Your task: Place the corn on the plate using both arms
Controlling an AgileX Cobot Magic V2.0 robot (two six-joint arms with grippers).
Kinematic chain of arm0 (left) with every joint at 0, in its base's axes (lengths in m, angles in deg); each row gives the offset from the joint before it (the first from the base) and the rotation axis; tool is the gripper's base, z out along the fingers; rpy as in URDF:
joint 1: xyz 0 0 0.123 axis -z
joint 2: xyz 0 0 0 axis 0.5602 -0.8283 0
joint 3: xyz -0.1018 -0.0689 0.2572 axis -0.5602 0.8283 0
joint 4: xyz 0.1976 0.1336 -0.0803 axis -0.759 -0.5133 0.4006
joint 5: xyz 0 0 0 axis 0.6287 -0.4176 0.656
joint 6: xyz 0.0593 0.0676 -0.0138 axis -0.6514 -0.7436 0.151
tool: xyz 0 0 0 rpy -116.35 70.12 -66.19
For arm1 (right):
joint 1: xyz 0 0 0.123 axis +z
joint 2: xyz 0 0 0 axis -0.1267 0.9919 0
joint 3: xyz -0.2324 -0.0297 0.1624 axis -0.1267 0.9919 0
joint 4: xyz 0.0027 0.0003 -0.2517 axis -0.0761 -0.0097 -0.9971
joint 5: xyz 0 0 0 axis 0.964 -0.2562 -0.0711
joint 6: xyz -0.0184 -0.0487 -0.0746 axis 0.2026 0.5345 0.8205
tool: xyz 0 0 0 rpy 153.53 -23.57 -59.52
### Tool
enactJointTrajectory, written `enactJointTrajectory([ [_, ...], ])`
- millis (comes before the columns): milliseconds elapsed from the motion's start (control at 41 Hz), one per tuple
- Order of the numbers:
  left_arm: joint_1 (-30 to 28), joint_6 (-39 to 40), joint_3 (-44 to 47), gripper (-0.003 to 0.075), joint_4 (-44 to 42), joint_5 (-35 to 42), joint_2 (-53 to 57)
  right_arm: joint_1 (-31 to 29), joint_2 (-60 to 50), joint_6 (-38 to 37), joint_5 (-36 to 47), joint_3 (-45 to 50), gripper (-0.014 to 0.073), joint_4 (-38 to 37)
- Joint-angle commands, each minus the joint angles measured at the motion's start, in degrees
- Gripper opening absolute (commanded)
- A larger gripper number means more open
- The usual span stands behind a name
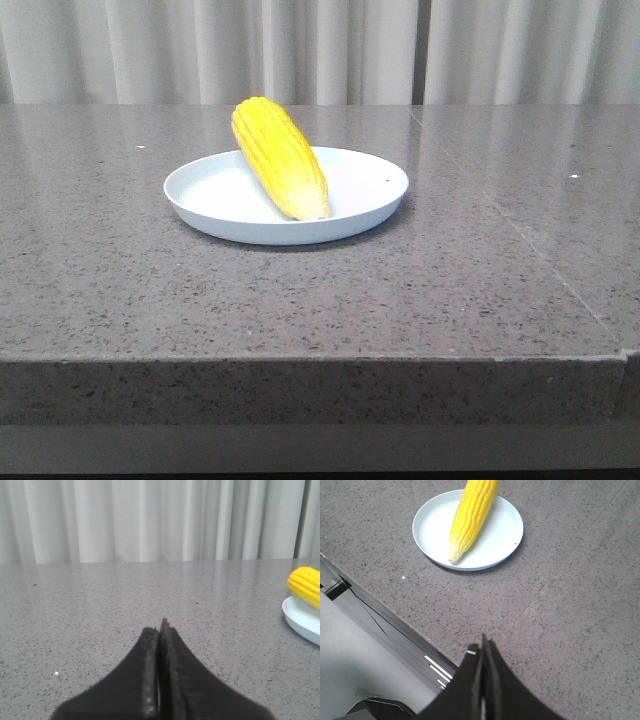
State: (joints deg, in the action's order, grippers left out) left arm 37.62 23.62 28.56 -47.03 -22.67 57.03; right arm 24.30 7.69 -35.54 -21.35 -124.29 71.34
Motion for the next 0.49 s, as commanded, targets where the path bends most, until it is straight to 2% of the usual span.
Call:
enactJointTrajectory([
  [0,-0.12,0.00,1.27,-0.0020,-0.06,5.09,0.86,-0.15,0.15,0.61,4.22,-1.28,-0.0067,0.17],
  [195,-0.12,0.00,1.27,-0.0020,-0.06,4.98,0.86,-1.76,-2.40,0.61,4.81,0.26,-0.0067,0.24],
  [342,-0.12,0.00,1.27,-0.0020,-0.06,4.98,0.86,-10.02,-8.75,0.61,9.90,6.22,-0.0067,0.19],
  [464,-0.12,0.00,1.27,-0.0020,-0.06,4.98,0.86,-18.10,-15.76,0.61,19.59,14.59,-0.0067,0.19],
])
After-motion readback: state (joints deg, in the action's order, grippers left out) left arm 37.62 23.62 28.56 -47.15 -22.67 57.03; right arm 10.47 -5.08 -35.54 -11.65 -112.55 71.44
